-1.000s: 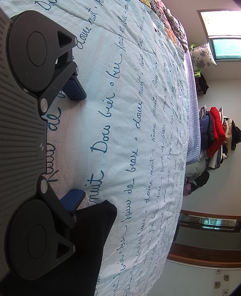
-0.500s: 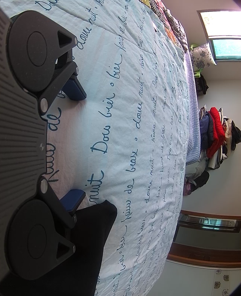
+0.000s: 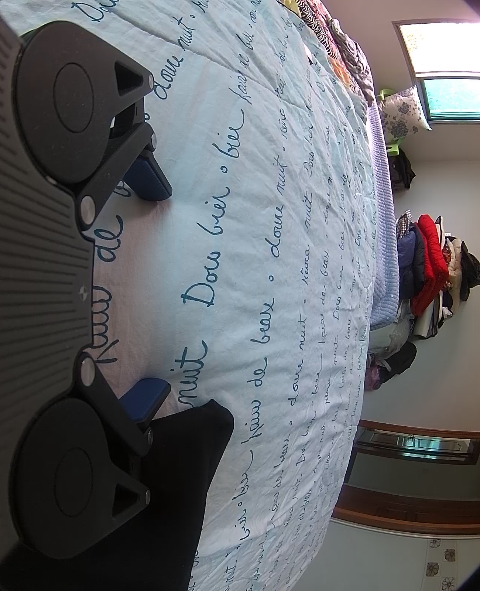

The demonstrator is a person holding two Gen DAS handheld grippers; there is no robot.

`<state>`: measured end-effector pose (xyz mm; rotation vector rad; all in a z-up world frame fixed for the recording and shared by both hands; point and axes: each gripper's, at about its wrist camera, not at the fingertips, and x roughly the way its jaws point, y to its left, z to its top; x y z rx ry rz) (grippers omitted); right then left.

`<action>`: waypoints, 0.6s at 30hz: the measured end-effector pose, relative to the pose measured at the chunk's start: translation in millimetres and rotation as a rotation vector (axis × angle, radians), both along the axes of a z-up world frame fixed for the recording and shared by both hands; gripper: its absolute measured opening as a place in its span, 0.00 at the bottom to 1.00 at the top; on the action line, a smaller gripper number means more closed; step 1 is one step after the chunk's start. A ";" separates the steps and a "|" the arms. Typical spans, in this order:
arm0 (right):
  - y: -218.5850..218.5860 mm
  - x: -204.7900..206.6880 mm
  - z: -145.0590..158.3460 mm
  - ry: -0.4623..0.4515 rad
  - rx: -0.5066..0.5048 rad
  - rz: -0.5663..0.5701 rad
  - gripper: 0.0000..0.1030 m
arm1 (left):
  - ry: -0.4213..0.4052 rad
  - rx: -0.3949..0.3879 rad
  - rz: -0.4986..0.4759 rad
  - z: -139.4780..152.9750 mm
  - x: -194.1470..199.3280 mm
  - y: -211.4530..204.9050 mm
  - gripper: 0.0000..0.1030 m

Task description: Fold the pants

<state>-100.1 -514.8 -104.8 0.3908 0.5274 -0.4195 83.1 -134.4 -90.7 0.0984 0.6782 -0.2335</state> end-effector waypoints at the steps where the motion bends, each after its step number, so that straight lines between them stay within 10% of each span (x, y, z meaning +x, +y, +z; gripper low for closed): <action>1: -0.4 -0.2 0.1 -0.004 0.005 -0.001 1.00 | 0.000 0.000 0.000 -0.1 0.0 0.0 1.00; 8: 11.6 -6.9 19.7 0.009 -0.031 -0.095 1.00 | -0.008 0.009 0.006 7.0 -8.6 -0.4 0.99; 18: 77.3 4.4 47.3 -0.014 -0.150 0.140 1.00 | -0.050 0.085 -0.026 36.9 -37.3 -33.5 0.99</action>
